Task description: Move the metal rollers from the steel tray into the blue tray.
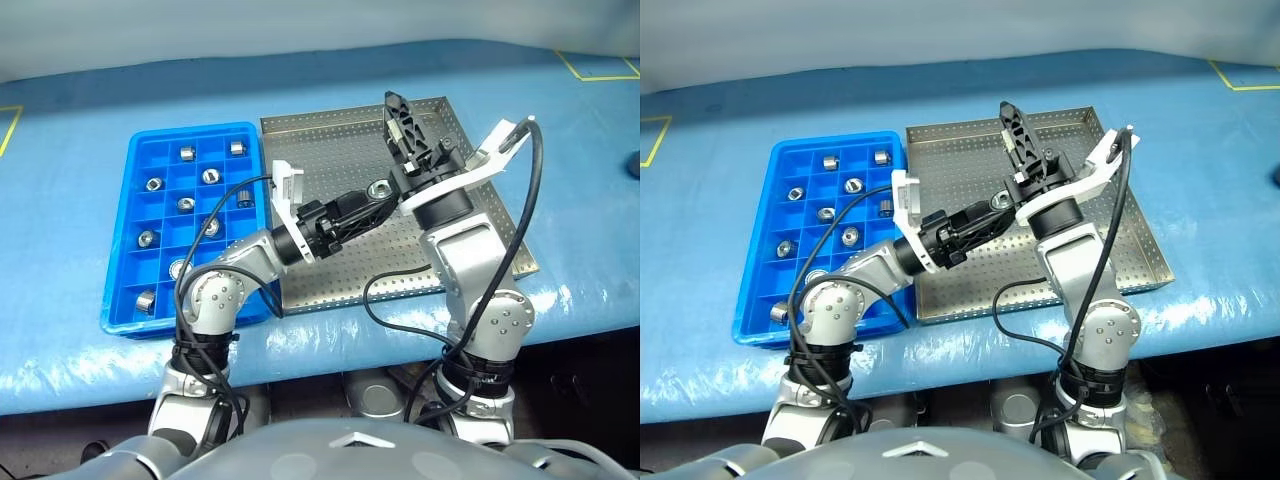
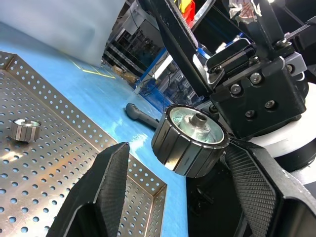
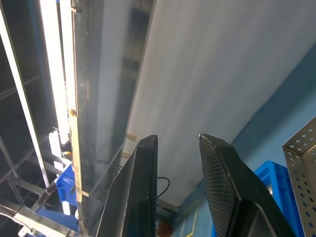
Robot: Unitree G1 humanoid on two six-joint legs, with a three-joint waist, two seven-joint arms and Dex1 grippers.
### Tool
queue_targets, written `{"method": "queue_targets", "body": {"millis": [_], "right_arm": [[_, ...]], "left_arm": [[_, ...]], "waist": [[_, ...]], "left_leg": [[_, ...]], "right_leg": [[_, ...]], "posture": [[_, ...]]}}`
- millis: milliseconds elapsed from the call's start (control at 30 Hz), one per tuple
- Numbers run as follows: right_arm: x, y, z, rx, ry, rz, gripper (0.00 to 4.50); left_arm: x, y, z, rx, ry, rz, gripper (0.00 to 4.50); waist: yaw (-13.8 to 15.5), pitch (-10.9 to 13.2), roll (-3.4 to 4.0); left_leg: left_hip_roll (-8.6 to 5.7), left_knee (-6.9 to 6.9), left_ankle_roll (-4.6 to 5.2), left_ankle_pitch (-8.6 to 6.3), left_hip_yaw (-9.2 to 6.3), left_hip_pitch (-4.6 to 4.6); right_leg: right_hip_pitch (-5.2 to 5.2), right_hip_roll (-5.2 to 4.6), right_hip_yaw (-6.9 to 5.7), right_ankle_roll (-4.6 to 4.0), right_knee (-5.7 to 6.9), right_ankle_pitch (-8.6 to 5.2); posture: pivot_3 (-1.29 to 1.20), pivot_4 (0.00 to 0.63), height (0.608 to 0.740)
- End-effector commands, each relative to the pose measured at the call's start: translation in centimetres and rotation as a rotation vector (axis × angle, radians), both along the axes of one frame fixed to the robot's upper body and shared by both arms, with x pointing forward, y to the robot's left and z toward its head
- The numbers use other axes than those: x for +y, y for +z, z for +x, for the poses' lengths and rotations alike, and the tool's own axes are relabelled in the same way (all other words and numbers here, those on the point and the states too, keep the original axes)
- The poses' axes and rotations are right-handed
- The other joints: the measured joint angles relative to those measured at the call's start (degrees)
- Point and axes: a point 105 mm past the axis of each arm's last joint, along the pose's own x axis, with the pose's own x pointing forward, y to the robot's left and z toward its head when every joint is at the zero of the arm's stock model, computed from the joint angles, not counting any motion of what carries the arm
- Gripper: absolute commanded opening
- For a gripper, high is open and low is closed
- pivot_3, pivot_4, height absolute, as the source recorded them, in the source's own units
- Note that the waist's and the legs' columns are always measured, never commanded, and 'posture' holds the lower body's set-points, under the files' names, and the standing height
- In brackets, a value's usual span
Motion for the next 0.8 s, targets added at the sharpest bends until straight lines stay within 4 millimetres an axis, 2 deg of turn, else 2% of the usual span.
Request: {"method": "queue_targets", "body": {"millis": [33,200,300,567,700,800], "right_arm": [[0.13,1.02,-0.42,-0.045,0.008,0.016,1.42],[0.13,0.98,-0.37,-0.043,0.005,0.014,1.42],[0.12,0.94,-0.34,-0.042,0.002,0.013,1.42],[0.08,0.77,-0.25,-0.038,-0.002,0.006,1.42],[0.06,0.69,-0.20,-0.033,-0.004,0.003,1.42],[0.07,0.69,-0.16,-0.034,-0.003,0.003,1.42]], "left_arm": [[-0.05,1.06,-0.03,-0.037,0.001,-0.034,3.25],[-0.18,0.86,-0.18,-0.029,-0.011,-0.027,3.25],[-0.23,0.93,-0.13,-0.039,-0.009,-0.022,2.41],[-0.42,1.19,-0.32,-0.037,-0.017,-0.048,2.41],[-0.27,0.99,-0.10,-0.014,0.003,-0.052,1.77],[-0.16,0.98,0.03,-0.019,0.017,-0.045,1.77]], "waist": [[0.0,0.0,0.00],[0.0,0.0,0.00],[0.0,0.0,0.00],[0.0,0.0,0.00],[0.0,0.0,0.00],[0.0,0.0,0.00]], "left_leg": [[0.00,0.00,0.00,0.00,0.00,0.00],[0.00,-0.01,0.00,0.00,0.00,0.00],[0.00,-0.01,0.00,0.00,0.00,0.00],[0.00,-0.02,0.00,0.00,0.00,0.00],[0.00,-0.02,0.00,0.00,0.00,0.00],[0.00,-0.02,0.00,0.00,0.00,0.00]], "right_leg": [[0.00,0.00,0.00,0.00,0.00,0.00],[0.00,0.00,0.00,0.00,0.00,0.00],[0.00,0.00,0.00,0.00,0.00,0.00],[0.00,0.00,0.00,0.00,-0.02,0.00],[0.00,0.00,0.00,-0.01,-0.03,0.00],[0.00,0.00,0.00,0.00,-0.02,0.00]], "posture": [[-0.16,0.150,0.740],[-0.16,0.150,0.740],[-0.16,0.150,0.740],[-0.16,0.150,0.740],[-0.16,0.150,0.740],[-0.16,0.150,0.740]]}}
